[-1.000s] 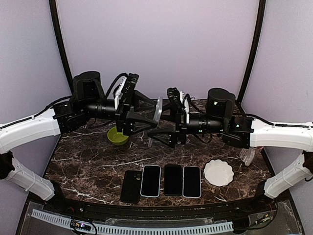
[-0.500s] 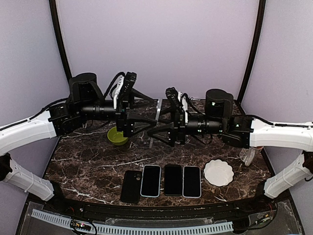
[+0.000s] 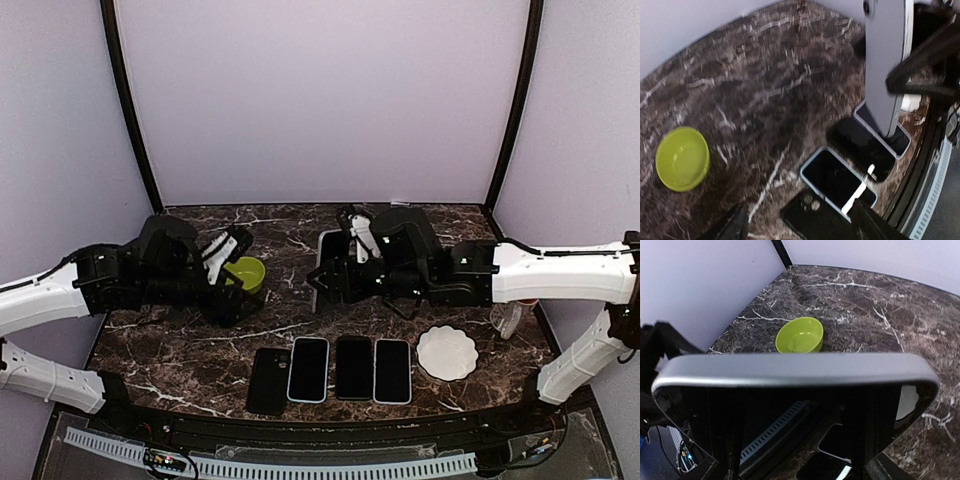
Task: Put the phone into the phone case
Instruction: Move the phone case to the center of the board.
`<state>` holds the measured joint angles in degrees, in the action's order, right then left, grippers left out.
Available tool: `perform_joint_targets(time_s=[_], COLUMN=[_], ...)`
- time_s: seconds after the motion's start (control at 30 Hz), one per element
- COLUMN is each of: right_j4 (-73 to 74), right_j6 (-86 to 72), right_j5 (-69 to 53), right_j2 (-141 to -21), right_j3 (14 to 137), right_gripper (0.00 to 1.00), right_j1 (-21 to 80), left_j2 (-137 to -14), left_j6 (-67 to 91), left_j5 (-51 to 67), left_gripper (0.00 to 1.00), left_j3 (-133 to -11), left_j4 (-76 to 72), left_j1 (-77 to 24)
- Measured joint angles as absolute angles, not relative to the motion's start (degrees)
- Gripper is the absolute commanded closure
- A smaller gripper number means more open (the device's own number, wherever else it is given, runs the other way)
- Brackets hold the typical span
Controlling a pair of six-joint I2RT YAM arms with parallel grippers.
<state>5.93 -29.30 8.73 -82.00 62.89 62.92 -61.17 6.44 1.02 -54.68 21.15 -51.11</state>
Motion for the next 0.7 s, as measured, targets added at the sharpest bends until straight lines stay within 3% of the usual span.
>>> perform_joint_targets(time_s=[0.13, 0.27, 0.5, 0.7], right_j4=[10.5, 10.7, 14.4, 15.4], right_j6=[-35.4, -40.4, -45.4, -46.6], right_j5=[14.3, 16.6, 19.5, 19.6], right_j2=[-84.2, -83.8, -82.3, -81.4], right_j3=[64.5, 62.9, 60.5, 60.0], right_gripper=[1.00, 1.00, 1.00, 1.00], right_j1=[67.2, 67.9, 67.9, 67.9], left_j2=[-57.3, -56.7, -60.4, -60.9], left_j6=[10.9, 13.9, 16.3, 12.8], left_j5=[0.7, 1.4, 0.6, 4.3], left_gripper=[0.49, 0.51, 0.49, 0.49], left_j3=[-43.3, -37.5, -35.1, -33.4], left_j4=[26.1, 25.5, 24.7, 20.5], left_j1=[-58.6, -65.7, -68.0, -78.7])
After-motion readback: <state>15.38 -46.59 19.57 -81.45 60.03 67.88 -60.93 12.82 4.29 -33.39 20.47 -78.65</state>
